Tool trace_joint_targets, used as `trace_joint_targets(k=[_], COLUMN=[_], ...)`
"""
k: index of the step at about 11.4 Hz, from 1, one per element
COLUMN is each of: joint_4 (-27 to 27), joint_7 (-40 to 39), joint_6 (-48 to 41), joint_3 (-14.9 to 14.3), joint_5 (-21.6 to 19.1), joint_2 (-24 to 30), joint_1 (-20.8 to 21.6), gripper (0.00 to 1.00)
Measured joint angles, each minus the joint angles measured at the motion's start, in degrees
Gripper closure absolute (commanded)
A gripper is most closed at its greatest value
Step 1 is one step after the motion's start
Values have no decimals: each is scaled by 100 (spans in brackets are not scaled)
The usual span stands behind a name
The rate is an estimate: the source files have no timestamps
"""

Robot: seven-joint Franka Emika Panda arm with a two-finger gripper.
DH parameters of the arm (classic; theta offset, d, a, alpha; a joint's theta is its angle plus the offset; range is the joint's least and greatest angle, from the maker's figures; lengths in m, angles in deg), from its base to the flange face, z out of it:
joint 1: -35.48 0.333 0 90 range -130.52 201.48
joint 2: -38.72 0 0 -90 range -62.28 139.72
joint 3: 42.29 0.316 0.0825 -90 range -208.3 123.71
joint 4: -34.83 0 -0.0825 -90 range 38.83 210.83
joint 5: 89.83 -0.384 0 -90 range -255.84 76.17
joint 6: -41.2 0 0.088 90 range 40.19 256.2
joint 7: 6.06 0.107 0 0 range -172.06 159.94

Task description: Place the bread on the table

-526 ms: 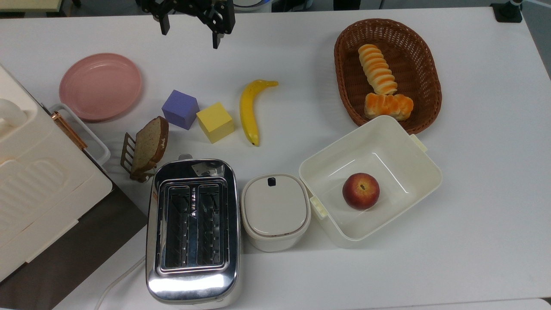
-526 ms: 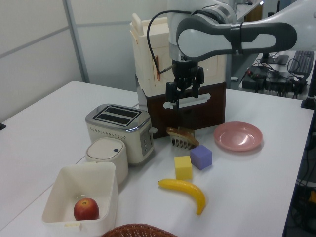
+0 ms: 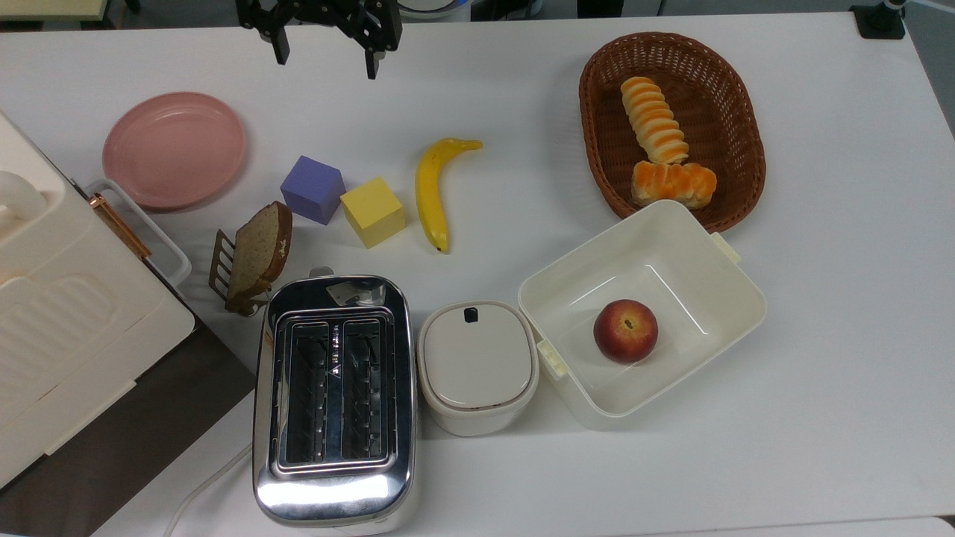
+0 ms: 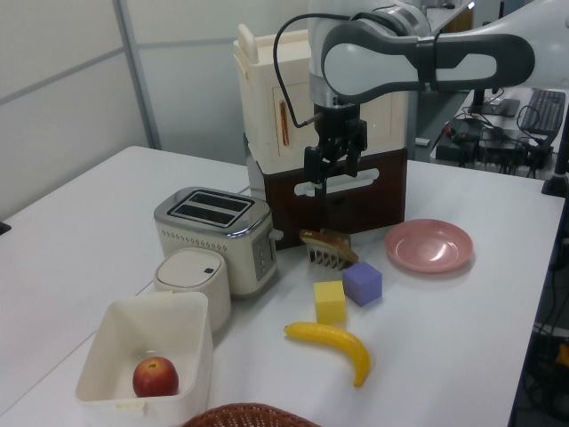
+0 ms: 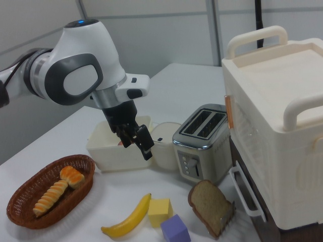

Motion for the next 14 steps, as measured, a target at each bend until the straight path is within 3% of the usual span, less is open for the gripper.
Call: trace_joint_targets(k=[6, 14], joint_4=[-30, 39], joint_7=[423, 366], joint_6=[2, 37], joint_3=[6, 8], joint_5=[-50, -251], joint_2=[47, -8], joint_1=[37, 158], gripper=[0, 0])
